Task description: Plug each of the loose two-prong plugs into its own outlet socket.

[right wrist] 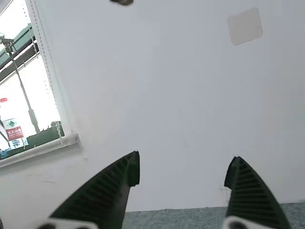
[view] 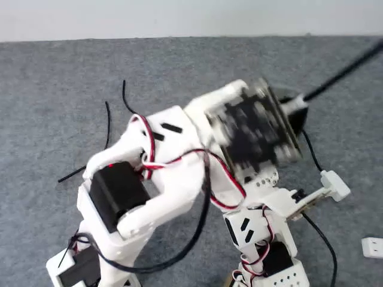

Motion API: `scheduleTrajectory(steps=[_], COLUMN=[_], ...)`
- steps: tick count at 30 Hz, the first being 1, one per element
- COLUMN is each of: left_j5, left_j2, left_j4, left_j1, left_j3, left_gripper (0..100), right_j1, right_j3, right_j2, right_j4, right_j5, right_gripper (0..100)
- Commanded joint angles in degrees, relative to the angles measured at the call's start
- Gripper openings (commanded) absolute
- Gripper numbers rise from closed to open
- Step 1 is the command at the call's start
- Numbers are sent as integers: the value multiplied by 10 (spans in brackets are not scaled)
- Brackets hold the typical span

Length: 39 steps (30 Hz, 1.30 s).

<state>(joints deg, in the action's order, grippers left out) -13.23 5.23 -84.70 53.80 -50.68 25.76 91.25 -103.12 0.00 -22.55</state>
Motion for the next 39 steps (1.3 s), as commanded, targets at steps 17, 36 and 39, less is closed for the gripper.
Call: scheduleTrajectory(steps=[17, 36, 39], left_j5=[-11, -13, -13], left_j2=[6, 6, 6], left_j4=[-83, -91, -92], left_j1=[-6, -142, -142], left_j3=[-22, 3, 8], left_gripper=[12, 12, 12], right_j1=[-22, -57, -58], right_j3=[-4, -9, -9], right_j2=[-9, -9, -9], right_j4=[-42, -41, -39], right_j5=[47, 58, 59], right_gripper=[200, 199, 201])
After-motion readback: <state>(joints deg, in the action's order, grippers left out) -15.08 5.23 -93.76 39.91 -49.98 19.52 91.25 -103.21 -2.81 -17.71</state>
